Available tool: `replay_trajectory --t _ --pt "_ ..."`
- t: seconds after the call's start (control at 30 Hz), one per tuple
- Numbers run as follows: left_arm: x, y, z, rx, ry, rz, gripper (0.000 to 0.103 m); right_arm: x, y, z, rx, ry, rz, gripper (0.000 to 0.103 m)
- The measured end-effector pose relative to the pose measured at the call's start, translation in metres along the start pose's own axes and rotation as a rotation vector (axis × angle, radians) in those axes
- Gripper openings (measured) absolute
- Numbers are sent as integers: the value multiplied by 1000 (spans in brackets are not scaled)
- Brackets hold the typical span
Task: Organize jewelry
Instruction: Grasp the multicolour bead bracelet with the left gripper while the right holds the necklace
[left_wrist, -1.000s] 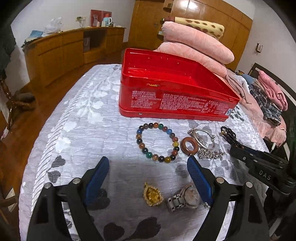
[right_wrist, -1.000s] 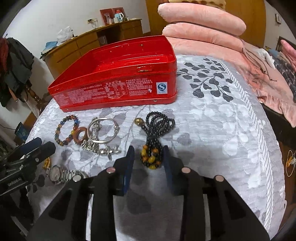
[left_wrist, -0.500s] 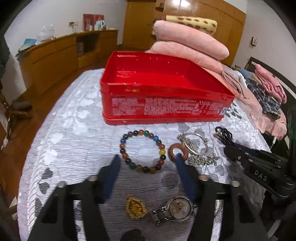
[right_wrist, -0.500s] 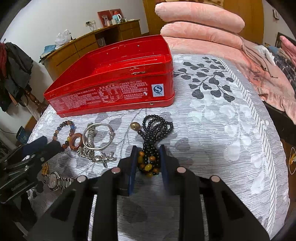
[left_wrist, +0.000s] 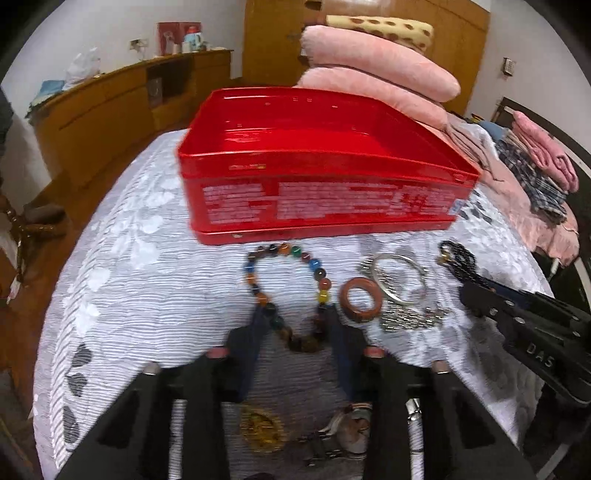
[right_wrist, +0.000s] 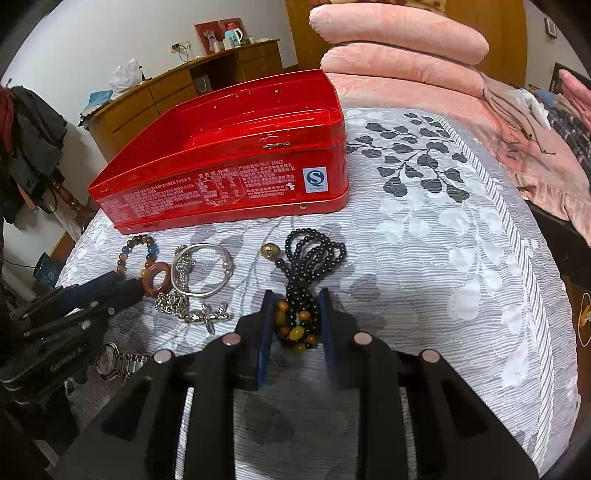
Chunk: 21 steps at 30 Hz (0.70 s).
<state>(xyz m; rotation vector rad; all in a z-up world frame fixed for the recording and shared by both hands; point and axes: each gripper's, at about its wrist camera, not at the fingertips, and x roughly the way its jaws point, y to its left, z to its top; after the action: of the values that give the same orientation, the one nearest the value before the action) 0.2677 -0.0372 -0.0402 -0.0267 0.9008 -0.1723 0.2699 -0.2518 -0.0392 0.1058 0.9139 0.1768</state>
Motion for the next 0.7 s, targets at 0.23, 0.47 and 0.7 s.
replay_trajectory --t 0.23,0.47,0.7 --pt "-11 28 -3 -81 -17 -15 8 0 0 -1 -4 0 -3 24" --pt "-17 15 2 -49 -48 -22 23 0 1 -1 -4 0 -3 24" --pt "-21 10 5 -39 -62 -31 29 0 0 -1 2 0 5 24"
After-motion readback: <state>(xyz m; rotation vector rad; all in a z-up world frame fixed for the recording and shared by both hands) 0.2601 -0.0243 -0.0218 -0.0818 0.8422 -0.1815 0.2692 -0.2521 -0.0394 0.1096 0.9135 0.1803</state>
